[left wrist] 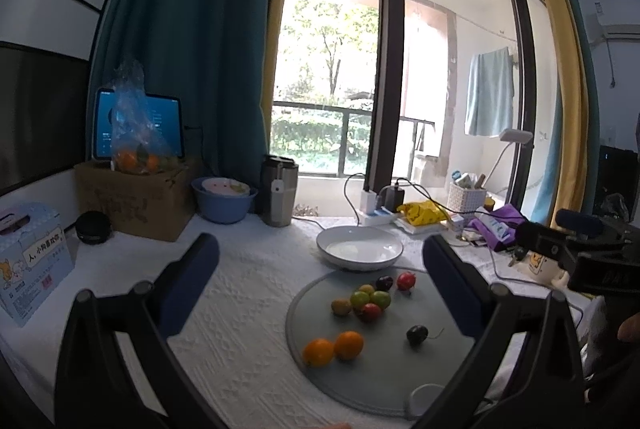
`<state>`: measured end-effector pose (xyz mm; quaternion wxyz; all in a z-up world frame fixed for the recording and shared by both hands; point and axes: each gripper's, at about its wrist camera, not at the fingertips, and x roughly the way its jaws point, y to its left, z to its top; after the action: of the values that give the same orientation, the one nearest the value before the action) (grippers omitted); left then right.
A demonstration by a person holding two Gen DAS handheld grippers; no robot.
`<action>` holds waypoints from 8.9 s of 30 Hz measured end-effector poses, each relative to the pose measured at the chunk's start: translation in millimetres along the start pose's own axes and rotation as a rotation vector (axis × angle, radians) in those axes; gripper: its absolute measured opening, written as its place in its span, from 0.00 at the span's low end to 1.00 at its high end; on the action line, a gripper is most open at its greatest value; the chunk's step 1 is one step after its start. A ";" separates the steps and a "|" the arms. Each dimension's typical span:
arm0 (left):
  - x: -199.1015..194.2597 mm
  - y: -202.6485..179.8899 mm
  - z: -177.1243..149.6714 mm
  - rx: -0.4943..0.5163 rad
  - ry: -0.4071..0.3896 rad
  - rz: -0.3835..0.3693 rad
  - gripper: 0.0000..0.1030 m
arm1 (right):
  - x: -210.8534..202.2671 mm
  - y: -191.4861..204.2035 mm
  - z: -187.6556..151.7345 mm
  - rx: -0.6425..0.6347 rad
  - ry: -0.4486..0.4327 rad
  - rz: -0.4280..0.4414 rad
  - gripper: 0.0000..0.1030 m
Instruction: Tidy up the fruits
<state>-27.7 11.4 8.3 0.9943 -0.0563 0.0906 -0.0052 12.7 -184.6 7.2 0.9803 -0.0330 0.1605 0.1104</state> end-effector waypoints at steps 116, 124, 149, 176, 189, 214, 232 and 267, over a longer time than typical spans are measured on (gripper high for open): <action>170.0 -1.8 -71.8 0.079 0.601 -0.094 0.32 | 174.6 -15.8 -52.5 -0.019 0.414 0.199 0.30; 203.3 -0.3 -50.8 0.041 0.591 -0.118 0.32 | 198.3 -31.7 -28.3 -0.029 0.365 0.177 0.30; 365.3 -14.3 -25.5 0.034 0.666 -0.205 0.32 | 341.2 -60.8 21.6 -0.002 0.407 0.228 0.30; 413.3 -16.5 -26.3 0.029 0.697 -0.173 0.44 | 419.0 -49.7 31.2 0.034 0.540 0.255 0.45; 345.9 -23.7 7.5 0.022 0.584 -0.187 0.73 | 345.0 -54.5 46.7 0.022 0.445 0.217 0.46; 193.0 -30.7 -16.0 0.000 0.509 -0.176 0.73 | 203.0 -47.0 1.7 0.024 0.380 0.180 0.46; 146.2 -37.8 -81.9 -0.025 0.586 -0.190 0.73 | 159.8 -32.1 -47.0 0.015 0.419 0.171 0.46; 152.1 -0.3 -104.2 0.026 0.612 -0.158 0.37 | 208.1 29.4 -72.8 -0.041 0.531 0.270 0.46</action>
<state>103.1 -3.6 -120.8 0.9179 -0.0463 0.3810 -0.1003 175.9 -120.5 -129.5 0.8797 -0.0589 0.4119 0.2303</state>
